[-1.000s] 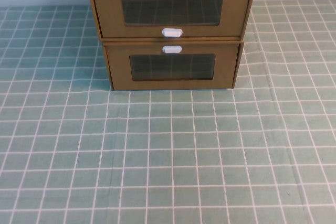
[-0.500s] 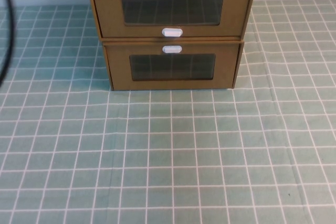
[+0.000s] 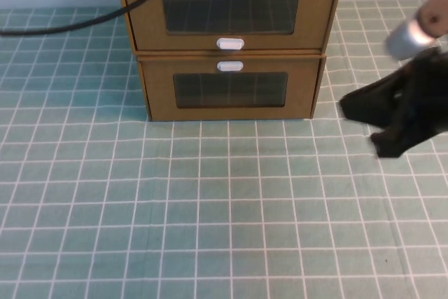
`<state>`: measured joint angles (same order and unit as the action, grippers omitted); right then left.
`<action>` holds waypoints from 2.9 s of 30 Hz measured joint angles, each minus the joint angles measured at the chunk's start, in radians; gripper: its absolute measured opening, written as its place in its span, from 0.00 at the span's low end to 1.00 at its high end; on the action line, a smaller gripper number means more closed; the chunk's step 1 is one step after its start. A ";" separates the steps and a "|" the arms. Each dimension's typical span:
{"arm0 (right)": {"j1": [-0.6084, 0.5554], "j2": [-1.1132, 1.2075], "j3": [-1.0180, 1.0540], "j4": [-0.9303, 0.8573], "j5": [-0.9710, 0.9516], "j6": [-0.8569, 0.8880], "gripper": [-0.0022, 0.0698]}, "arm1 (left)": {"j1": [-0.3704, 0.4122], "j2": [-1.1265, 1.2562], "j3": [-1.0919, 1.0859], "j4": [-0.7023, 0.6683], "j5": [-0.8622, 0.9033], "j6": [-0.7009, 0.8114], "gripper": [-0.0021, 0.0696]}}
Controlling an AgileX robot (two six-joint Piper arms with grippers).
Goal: Open the shoe box
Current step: 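Pull the top drawer of the cardboard box fully open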
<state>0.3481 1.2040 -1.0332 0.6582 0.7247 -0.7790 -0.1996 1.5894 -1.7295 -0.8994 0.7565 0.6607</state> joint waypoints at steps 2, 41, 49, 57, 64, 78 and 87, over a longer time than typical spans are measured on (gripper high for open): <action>0.030 0.047 -0.005 0.051 0.000 -0.084 0.01 | -0.002 0.103 -0.102 -0.054 0.076 0.034 0.02; 0.560 0.400 -0.136 -2.298 -0.230 1.395 0.01 | -0.051 0.488 -0.416 -0.123 0.314 0.020 0.02; 0.560 0.563 -0.218 -2.309 -0.120 1.428 0.12 | -0.051 0.488 -0.416 -0.123 0.314 0.020 0.02; 0.542 0.656 -0.330 -2.309 -0.112 1.429 0.24 | -0.051 0.488 -0.416 -0.123 0.314 0.020 0.02; 0.496 0.694 -0.400 -2.310 -0.118 1.429 0.27 | -0.051 0.488 -0.416 -0.123 0.314 0.020 0.02; 0.491 0.696 -0.400 -2.310 -0.156 1.429 0.51 | -0.051 0.488 -0.416 -0.123 0.304 0.019 0.02; 0.491 0.703 -0.400 -2.304 -0.180 1.431 0.50 | -0.051 0.488 -0.416 -0.123 0.303 0.019 0.02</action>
<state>0.8396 1.9070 -1.4334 -1.6453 0.5449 0.6524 -0.2502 2.0773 -2.1456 -1.0221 1.0593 0.6796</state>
